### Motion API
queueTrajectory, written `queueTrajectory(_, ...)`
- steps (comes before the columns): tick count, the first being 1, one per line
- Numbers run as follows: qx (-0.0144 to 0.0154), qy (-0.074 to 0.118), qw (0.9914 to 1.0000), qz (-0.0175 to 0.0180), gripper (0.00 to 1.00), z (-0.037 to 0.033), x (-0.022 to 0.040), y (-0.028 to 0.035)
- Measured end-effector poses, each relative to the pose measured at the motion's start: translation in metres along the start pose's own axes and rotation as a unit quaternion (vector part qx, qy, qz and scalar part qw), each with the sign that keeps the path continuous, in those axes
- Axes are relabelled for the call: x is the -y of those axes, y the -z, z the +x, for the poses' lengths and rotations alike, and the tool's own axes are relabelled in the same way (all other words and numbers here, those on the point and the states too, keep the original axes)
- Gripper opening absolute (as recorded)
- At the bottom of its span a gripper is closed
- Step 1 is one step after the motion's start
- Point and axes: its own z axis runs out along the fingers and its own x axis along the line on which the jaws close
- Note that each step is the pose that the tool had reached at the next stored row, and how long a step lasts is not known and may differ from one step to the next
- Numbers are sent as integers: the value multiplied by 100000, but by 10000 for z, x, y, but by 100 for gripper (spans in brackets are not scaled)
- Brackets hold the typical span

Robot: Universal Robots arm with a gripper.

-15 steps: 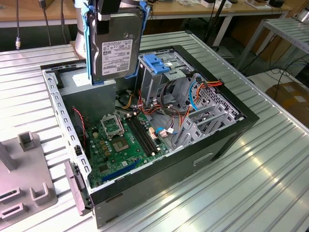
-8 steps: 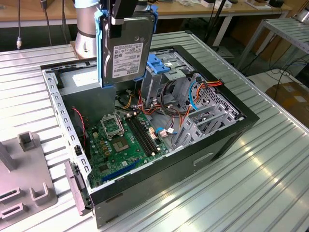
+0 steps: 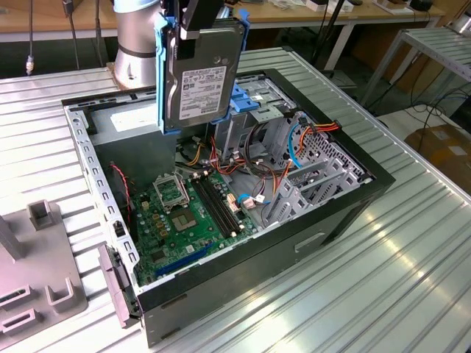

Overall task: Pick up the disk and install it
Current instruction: 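Pick up the disk, then insert the disk into the insertion slot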

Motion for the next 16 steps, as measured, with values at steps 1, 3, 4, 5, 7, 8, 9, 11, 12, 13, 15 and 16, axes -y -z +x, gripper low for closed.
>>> queueTrajectory(1, 3, 5, 100000, 2, 37, 0, 4, 0)
queueTrajectory(3, 1, 6, 100000, 1, 37, 0, 9, 0)
queueTrajectory(4, 2, 6, 100000, 0, 37, 0, 9, 0)
queueTrajectory(5, 2, 5, 100000, 1, 37, 0, 10, 0)
queueTrajectory(7, 4, 5, 100000, 3, 37, 0, 10, -1)
queueTrajectory(8, 3, 7, 100000, 0, 37, 0, 10, 0)
queueTrajectory(9, 3, 5, 100000, 1, 37, 0, 10, 0)
queueTrajectory(11, -1, 7, 100000, -2, 37, 3, 11, 0)
queueTrajectory(12, -2, 10, 100000, -2, 37, 7, 11, 0)
queueTrajectory(13, 4, 7, 100000, 2, 37, 15, 11, -1)
queueTrajectory(15, 3, 5, 100000, 2, 37, 37, 12, -1)
queueTrajectory(16, 6, 4, 100000, 2, 37, 53, 14, -1)
